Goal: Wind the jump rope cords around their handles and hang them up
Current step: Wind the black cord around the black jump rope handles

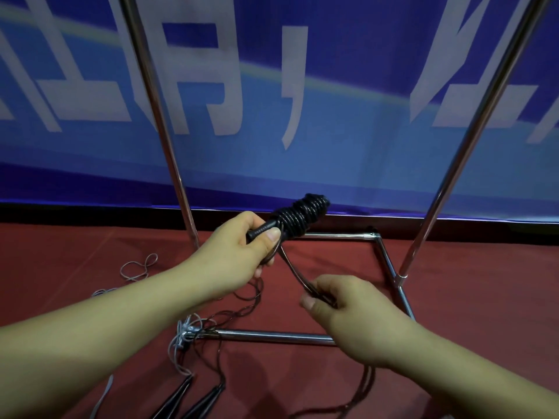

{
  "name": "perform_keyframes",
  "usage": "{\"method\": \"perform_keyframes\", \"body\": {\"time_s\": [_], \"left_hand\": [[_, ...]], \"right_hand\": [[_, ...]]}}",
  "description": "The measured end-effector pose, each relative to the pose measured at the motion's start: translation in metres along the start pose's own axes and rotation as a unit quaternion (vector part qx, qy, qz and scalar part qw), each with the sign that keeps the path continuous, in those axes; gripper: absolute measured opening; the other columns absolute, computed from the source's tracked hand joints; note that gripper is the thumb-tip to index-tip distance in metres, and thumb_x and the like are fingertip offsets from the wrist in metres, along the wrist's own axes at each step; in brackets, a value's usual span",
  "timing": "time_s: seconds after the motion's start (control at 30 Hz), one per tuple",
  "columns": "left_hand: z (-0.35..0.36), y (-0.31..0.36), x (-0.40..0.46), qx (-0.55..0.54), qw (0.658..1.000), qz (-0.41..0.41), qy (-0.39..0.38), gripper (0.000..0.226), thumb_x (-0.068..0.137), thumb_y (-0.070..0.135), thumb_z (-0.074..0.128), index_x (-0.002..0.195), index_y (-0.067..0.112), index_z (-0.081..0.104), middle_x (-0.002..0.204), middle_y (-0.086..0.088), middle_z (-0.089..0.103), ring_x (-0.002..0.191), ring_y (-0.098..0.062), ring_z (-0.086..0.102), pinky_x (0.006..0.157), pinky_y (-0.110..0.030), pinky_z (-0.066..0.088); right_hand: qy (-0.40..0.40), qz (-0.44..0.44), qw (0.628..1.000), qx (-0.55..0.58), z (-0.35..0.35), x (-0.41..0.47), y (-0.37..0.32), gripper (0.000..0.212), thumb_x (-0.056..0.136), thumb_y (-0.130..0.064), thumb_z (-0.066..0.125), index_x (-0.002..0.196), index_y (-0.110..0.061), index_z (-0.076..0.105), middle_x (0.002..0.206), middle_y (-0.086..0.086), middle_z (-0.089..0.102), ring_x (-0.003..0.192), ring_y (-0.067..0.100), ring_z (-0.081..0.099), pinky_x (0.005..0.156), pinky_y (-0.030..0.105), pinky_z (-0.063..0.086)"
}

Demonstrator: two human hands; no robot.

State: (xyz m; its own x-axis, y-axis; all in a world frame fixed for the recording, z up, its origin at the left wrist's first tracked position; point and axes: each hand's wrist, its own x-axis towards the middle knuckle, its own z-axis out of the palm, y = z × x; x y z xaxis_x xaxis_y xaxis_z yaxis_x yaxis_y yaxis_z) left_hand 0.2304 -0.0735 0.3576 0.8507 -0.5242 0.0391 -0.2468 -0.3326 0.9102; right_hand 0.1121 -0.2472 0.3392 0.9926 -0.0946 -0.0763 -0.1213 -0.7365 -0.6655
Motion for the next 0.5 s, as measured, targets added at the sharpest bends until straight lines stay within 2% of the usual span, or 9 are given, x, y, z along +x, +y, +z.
{"method": "perform_keyframes", "body": {"time_s": [0.1,0.2,0.3,0.33,0.43,0.5], "left_hand": [[-0.005,-0.010,0.004,0.029,0.999,-0.014,-0.004,0.017,0.101,0.033,0.055,0.094,0.018,0.056,0.065,0.004,0.065,0.055,-0.013,0.054,0.059,-0.038,0.044],[-0.008,-0.014,0.004,0.117,0.993,0.004,-0.002,0.015,0.100,0.035,0.056,0.092,0.023,0.057,0.067,0.003,0.066,0.057,-0.012,0.054,0.059,-0.040,0.047],[-0.011,-0.010,0.000,0.200,0.979,0.032,0.004,0.012,0.098,0.035,0.058,0.091,0.027,0.056,0.071,0.003,0.064,0.056,-0.008,0.051,0.058,-0.032,0.044],[-0.014,-0.009,-0.001,0.214,0.976,0.035,0.006,0.012,0.098,0.036,0.059,0.090,0.027,0.056,0.072,0.002,0.064,0.059,-0.011,0.054,0.059,-0.034,0.045],[-0.023,0.001,-0.004,0.212,0.976,0.039,0.005,0.013,0.096,0.038,0.061,0.089,0.027,0.058,0.076,-0.003,0.068,0.063,-0.022,0.061,0.061,-0.039,0.051],[-0.028,0.012,-0.011,0.201,0.979,0.043,-0.014,0.013,0.094,0.040,0.063,0.090,0.028,0.060,0.074,-0.004,0.065,0.060,-0.018,0.056,0.060,-0.037,0.047]], "right_hand": [[0.008,-0.006,0.999,-0.031,-0.005,0.000,-0.006,0.031,0.098,-0.036,0.057,0.070,-0.024,0.049,0.062,-0.005,0.048,0.056,0.004,0.043,0.060,0.015,0.039],[0.019,-0.015,0.999,-0.049,-0.017,0.001,-0.013,0.026,0.098,-0.036,0.057,0.074,-0.026,0.054,0.059,-0.007,0.049,0.054,0.002,0.044,0.056,0.012,0.038],[0.053,-0.036,0.997,-0.053,-0.037,0.005,-0.027,0.020,0.097,-0.037,0.058,0.078,-0.032,0.059,0.060,-0.010,0.053,0.057,0.000,0.047,0.056,0.011,0.038],[0.075,-0.043,0.995,-0.048,-0.043,0.005,-0.032,0.019,0.096,-0.038,0.060,0.078,-0.032,0.061,0.060,-0.009,0.054,0.057,0.001,0.048,0.056,0.012,0.038],[0.119,-0.066,0.989,-0.058,-0.060,0.002,-0.048,0.019,0.094,-0.041,0.061,0.082,-0.028,0.068,0.059,-0.006,0.055,0.055,0.006,0.048,0.054,0.016,0.036],[0.132,-0.080,0.985,-0.080,-0.068,-0.007,-0.059,0.022,0.094,-0.043,0.060,0.085,-0.025,0.070,0.060,-0.005,0.056,0.056,0.009,0.049,0.054,0.019,0.037]]}}
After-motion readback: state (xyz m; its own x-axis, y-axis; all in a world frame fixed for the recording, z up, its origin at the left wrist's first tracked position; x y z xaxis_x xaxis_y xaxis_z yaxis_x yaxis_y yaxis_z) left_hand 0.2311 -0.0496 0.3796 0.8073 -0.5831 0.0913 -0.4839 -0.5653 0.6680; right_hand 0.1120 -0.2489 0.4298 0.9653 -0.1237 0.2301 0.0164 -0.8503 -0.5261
